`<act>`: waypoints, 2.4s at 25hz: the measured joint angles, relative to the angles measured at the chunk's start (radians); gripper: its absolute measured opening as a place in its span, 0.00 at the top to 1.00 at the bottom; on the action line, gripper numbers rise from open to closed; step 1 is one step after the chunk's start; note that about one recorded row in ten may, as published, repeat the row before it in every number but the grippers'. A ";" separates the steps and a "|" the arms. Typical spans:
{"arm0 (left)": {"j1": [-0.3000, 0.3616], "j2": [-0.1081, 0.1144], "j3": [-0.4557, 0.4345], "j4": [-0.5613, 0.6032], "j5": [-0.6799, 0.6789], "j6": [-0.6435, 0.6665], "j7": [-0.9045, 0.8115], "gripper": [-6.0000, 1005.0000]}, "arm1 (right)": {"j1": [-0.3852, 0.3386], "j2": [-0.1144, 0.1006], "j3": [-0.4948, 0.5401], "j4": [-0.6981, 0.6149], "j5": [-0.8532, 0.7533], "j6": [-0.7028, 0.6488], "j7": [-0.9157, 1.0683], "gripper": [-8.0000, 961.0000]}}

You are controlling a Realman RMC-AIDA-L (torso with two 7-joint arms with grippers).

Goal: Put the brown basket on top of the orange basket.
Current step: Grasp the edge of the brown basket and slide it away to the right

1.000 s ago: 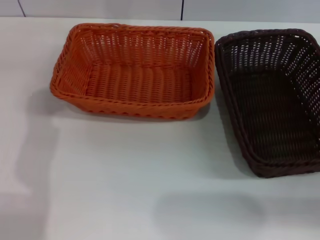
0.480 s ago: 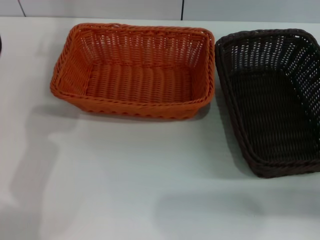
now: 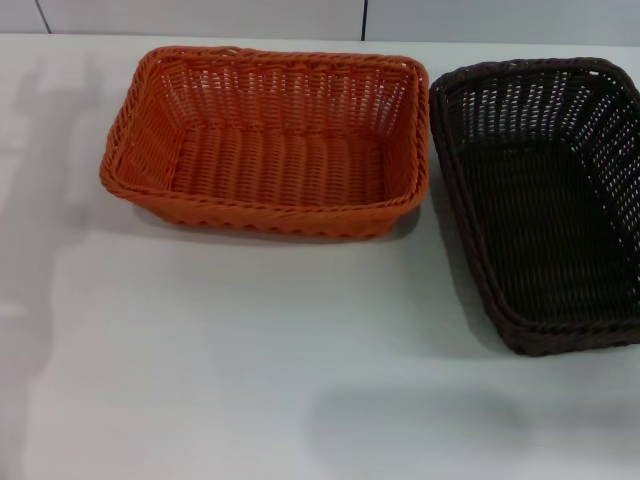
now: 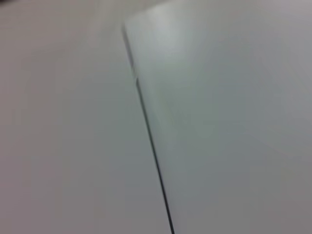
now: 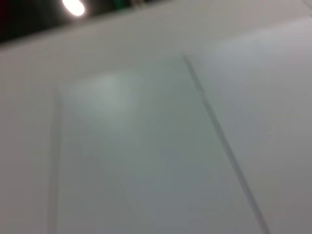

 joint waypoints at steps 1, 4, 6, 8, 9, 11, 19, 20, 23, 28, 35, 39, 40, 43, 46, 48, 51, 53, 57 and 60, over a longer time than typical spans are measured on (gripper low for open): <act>0.020 -0.002 -0.002 -0.068 0.007 0.040 -0.070 0.37 | 0.001 0.000 0.000 -0.004 -0.023 -0.031 0.000 0.25; 0.038 -0.005 0.000 -0.134 0.004 0.073 -0.092 0.37 | 0.002 -0.001 0.001 -0.039 -0.075 -0.102 -0.001 0.25; 0.055 -0.010 -0.001 -0.230 0.002 0.087 -0.095 0.37 | 0.010 -0.008 0.005 -0.113 -0.163 -0.090 -0.008 0.25; 0.057 -0.011 -0.004 -0.263 -0.001 0.087 -0.093 0.37 | 0.017 -0.013 0.008 -0.143 -0.209 -0.060 -0.021 0.25; 0.057 -0.012 -0.005 -0.295 -0.003 0.087 -0.091 0.37 | 0.024 -0.018 0.009 -0.180 -0.252 -0.023 -0.036 0.25; 0.054 -0.012 -0.009 -0.364 -0.012 0.087 -0.084 0.37 | 0.027 -0.035 0.011 -0.367 -0.356 0.227 -0.059 0.25; 0.053 -0.011 -0.027 -0.412 -0.014 0.071 -0.071 0.37 | 0.040 -0.089 0.039 -0.936 -0.667 1.169 0.163 0.26; 0.053 -0.010 -0.027 -0.413 -0.014 0.062 -0.071 0.37 | 0.048 -0.095 0.040 -1.001 -0.719 1.263 0.222 0.26; 0.046 -0.009 -0.030 -0.419 -0.014 0.032 -0.069 0.37 | 0.074 -0.128 0.013 -1.165 -0.898 1.541 0.427 0.26; 0.031 -0.007 -0.049 -0.431 -0.013 0.004 -0.066 0.37 | 0.114 -0.174 -0.057 -1.314 -0.949 1.790 0.520 0.26; 0.020 -0.007 -0.054 -0.435 -0.013 -0.022 -0.064 0.37 | 0.201 -0.177 -0.060 -1.393 -0.678 2.125 0.246 0.26; 0.016 -0.007 -0.056 -0.437 -0.013 -0.032 -0.064 0.37 | 0.241 -0.138 0.058 -1.413 -0.340 2.297 -0.120 0.26; 0.015 -0.007 -0.056 -0.437 -0.013 -0.035 -0.064 0.37 | 0.243 -0.112 0.099 -1.420 -0.289 2.331 -0.215 0.26; 0.015 -0.007 -0.062 -0.438 -0.013 -0.039 -0.064 0.37 | 0.246 -0.034 0.221 -1.454 -0.177 2.472 -0.423 0.26; 0.013 -0.008 -0.065 -0.438 -0.013 -0.048 -0.064 0.37 | 0.295 -0.018 0.358 -1.504 -0.020 2.719 -0.521 0.26; 0.012 -0.008 -0.066 -0.438 -0.013 -0.055 -0.064 0.37 | 0.317 -0.027 0.394 -1.505 0.025 2.790 -0.539 0.26; 0.011 -0.007 -0.067 -0.438 -0.009 -0.062 -0.061 0.37 | 0.370 -0.037 0.513 -1.504 0.142 2.999 -0.623 0.26; 0.010 -0.007 -0.067 -0.438 -0.009 -0.064 -0.061 0.37 | 0.399 -0.041 0.581 -1.502 0.184 3.120 -0.658 0.26; 0.006 -0.007 -0.067 -0.438 -0.010 -0.082 -0.061 0.37 | 0.472 -0.054 0.683 -1.491 0.177 3.394 -0.744 0.26; 0.005 -0.007 -0.067 -0.439 -0.010 -0.089 -0.061 0.37 | 0.495 -0.057 0.695 -1.476 0.157 3.475 -0.771 0.26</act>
